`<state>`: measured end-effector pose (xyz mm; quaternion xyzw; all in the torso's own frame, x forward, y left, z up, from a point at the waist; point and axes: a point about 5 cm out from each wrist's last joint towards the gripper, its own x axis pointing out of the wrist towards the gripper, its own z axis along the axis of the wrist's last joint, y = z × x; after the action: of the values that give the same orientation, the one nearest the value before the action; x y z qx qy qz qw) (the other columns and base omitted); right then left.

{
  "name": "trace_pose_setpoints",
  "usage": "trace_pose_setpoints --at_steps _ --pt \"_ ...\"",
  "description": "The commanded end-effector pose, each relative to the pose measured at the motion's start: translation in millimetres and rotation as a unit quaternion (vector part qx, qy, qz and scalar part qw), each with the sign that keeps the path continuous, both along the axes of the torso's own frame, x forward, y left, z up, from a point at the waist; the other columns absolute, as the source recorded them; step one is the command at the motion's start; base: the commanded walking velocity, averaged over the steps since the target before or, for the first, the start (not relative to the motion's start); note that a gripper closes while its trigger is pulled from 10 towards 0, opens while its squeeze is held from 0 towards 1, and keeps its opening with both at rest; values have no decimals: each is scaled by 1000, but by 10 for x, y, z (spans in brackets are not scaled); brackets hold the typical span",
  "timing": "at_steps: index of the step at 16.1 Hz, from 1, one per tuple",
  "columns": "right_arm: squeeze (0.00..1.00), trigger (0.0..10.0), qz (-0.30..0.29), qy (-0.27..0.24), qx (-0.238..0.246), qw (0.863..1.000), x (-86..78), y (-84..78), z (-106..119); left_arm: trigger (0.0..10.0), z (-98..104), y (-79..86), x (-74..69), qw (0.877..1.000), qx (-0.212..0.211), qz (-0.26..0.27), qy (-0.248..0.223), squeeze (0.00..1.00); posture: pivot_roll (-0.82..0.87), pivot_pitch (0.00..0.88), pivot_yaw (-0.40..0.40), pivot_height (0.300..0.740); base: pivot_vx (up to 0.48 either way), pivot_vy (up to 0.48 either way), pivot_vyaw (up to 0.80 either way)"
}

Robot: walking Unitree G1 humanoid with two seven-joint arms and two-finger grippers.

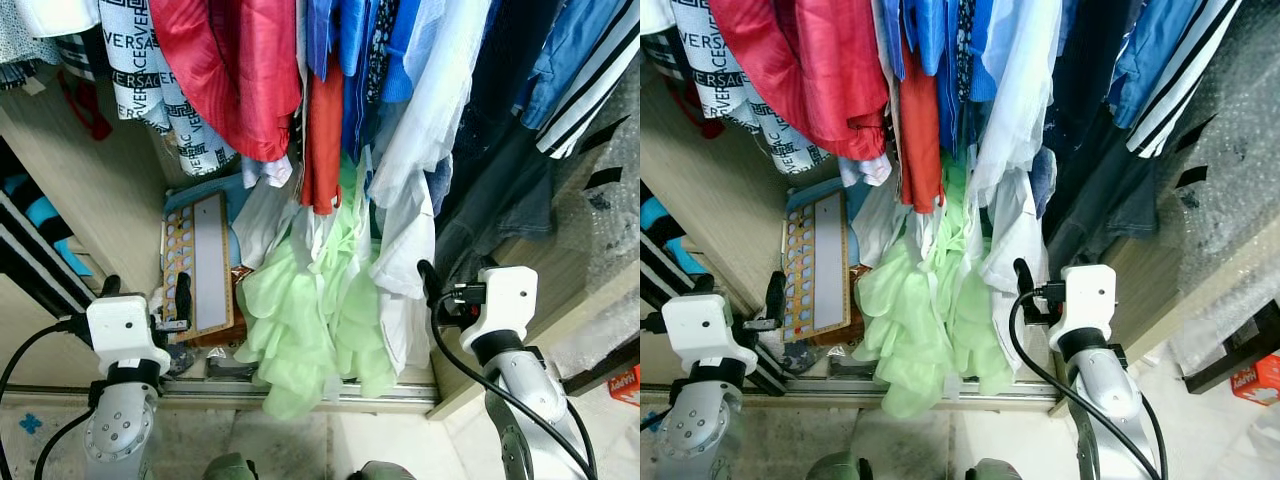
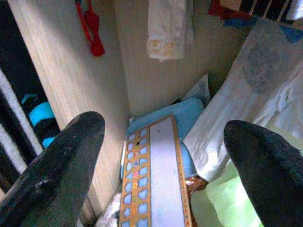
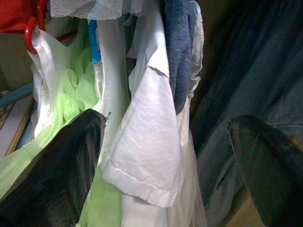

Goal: Clean up the room

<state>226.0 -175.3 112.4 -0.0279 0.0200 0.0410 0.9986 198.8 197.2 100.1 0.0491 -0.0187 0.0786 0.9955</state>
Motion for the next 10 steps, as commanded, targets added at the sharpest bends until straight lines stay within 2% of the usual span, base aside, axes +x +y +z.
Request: trace_pose_setpoints --at_steps 1,2,4,6,7,10 --pt "0 10000 -2 -3 4 1000 18 3 15 10000 10 -24 25 1000 11 -13 -5 0 -58 0 6 740 0 0 0" --pt "0 10000 -2 -3 6 1000 33 6 17 10000 -5 -25 28 1000 4 -8 -3 0 -58 0 4 740 0 0 0" --pt "0 10000 -4 -6 13 1000 75 20 31 10000 -33 -50 47 999 -38 -8 3 0 -57 0 2 740 0 0 0" --pt "0 10000 6 19 23 1000 86 60 -54 10000 -159 -127 61 994 -95 -24 46 0 -55 0 0 740 0 0 0" --pt "0 10000 8 35 23 999 84 65 -121 10000 -276 -162 62 990 -110 -30 85 0 -56 0 0 740 0 0 0" --pt "0 10000 6 33 26 999 93 59 -121 10000 -323 -116 65 987 -127 -16 95 0 -57 0 0 740 0 0 0"
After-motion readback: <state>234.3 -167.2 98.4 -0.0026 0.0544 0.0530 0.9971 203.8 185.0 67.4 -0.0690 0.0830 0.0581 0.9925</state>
